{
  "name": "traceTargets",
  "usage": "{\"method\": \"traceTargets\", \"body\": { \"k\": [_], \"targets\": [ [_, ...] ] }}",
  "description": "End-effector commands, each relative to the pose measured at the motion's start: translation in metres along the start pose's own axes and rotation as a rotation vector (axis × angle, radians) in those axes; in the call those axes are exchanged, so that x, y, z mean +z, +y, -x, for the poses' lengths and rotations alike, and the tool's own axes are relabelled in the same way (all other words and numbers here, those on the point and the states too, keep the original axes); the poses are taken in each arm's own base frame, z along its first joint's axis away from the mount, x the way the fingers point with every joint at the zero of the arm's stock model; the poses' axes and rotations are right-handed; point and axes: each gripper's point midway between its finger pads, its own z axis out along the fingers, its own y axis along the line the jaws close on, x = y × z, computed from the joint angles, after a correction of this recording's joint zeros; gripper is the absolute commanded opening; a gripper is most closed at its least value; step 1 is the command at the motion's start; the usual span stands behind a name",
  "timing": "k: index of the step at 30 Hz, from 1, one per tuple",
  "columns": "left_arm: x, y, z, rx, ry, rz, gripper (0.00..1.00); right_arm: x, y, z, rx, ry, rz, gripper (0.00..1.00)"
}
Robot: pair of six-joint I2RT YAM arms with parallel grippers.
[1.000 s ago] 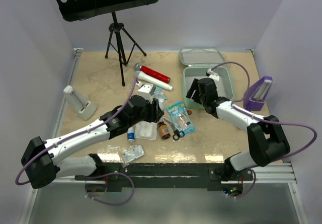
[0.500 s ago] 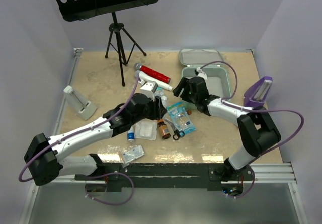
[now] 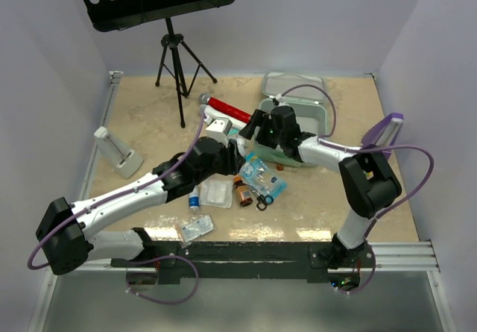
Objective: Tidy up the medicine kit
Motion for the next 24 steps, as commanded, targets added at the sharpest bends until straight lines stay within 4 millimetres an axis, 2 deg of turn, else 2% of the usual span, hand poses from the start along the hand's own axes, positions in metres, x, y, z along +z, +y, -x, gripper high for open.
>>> {"method": "traceTargets", "body": {
  "k": [1,3,5,7,9,11,13,15,20,24],
  "targets": [
    [-0.007,-0.016,0.047,-0.053,-0.137,-0.028,0.1,-0.014,0.031,0.036,-0.001,-0.03,0.093,0.86],
    [-0.008,-0.018,0.052,-0.049,-0.144,-0.03,0.1,-0.034,0.008,0.068,0.031,-0.11,0.021,0.88],
    [-0.007,-0.022,0.062,-0.036,-0.161,-0.036,0.1,-0.066,-0.017,0.101,0.042,-0.213,-0.07,0.9],
    [-0.004,-0.03,0.074,-0.02,-0.176,-0.053,0.1,-0.104,-0.027,0.127,0.007,-0.325,-0.146,0.91],
    [0.007,-0.038,0.084,0.001,-0.182,-0.072,0.11,-0.133,-0.022,0.138,-0.042,-0.393,-0.165,0.92],
    [0.029,-0.042,0.085,0.016,-0.156,-0.082,0.11,-0.147,-0.023,0.136,-0.067,-0.403,-0.177,0.93],
    [0.051,-0.052,0.098,0.012,-0.163,-0.129,0.11,-0.159,-0.032,0.133,-0.073,-0.414,-0.219,0.93],
    [0.074,-0.062,0.102,0.023,-0.144,-0.17,0.1,-0.174,-0.039,0.129,-0.07,-0.443,-0.249,0.93],
    [0.134,-0.089,0.1,0.054,-0.078,-0.314,0.1,-0.212,-0.04,0.128,-0.029,-0.539,-0.245,0.93],
    [0.177,-0.104,0.098,0.044,-0.042,-0.414,0.1,-0.238,-0.028,0.133,-0.011,-0.613,-0.195,0.93]
  ]
}}
